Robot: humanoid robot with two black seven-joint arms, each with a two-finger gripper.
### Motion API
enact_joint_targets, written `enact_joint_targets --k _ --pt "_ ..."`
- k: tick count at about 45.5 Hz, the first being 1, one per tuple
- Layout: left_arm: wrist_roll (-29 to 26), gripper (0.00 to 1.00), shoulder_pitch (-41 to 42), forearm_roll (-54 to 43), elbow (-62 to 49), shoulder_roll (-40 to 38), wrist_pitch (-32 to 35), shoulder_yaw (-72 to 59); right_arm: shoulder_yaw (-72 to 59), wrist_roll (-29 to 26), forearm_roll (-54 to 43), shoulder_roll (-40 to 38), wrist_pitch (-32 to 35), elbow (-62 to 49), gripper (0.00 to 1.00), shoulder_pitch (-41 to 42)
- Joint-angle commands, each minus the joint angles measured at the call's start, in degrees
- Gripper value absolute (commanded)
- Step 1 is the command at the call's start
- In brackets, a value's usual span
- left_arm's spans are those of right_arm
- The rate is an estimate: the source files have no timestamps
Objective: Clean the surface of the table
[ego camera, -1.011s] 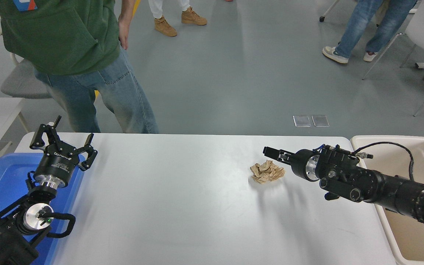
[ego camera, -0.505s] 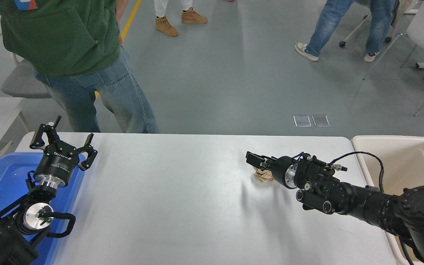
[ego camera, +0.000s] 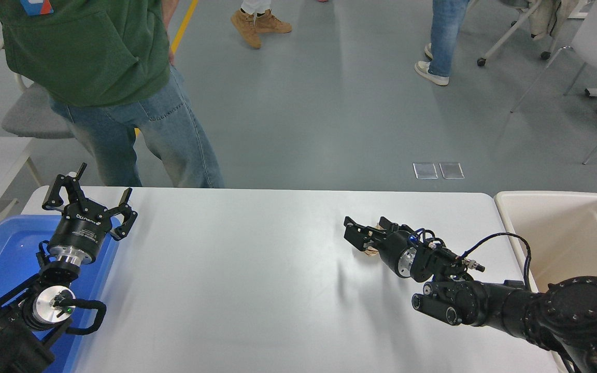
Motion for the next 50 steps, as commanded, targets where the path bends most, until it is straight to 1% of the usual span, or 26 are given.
enact_joint_targets --k 1,5,8,20,26,34,50 --pt "0.0 0.99 0.0 0.0 0.0 0.0 0.0 0.0 -0.6 1.2 0.0 0.5 -3.1 -6.9 1.00 -3.7" --pt "0.0 0.99 0.0 -0.1 0.0 0.0 0.0 0.0 -0.5 1.3 0.7 0.5 -3.0 -12.1 1.00 -4.4" --pt "0.0 0.99 0.0 0.0 0.0 0.0 0.0 0.0 -0.5 1.2 0.8 0.5 -2.8 -14.1 1.00 -4.3" --pt "0.0 0.99 0.0 0.0 0.0 0.0 0.0 0.0 -0.6 1.6 0.9 0.5 -2.4 -13.5 1.00 -4.5" --pt "0.0 0.99 0.0 -0.1 0.0 0.0 0.0 0.0 0.1 5.6 1.0 0.5 -0.5 -12.6 1.00 -5.1" --pt "0.0 0.99 0.0 0.0 0.0 0.0 0.0 0.0 0.3 8.0 1.1 0.5 -0.1 -12.4 1.00 -5.7" --pt "0.0 0.99 0.0 0.0 0.0 0.0 0.0 0.0 0.5 8.1 1.2 0.5 0.2 -12.6 1.00 -6.9"
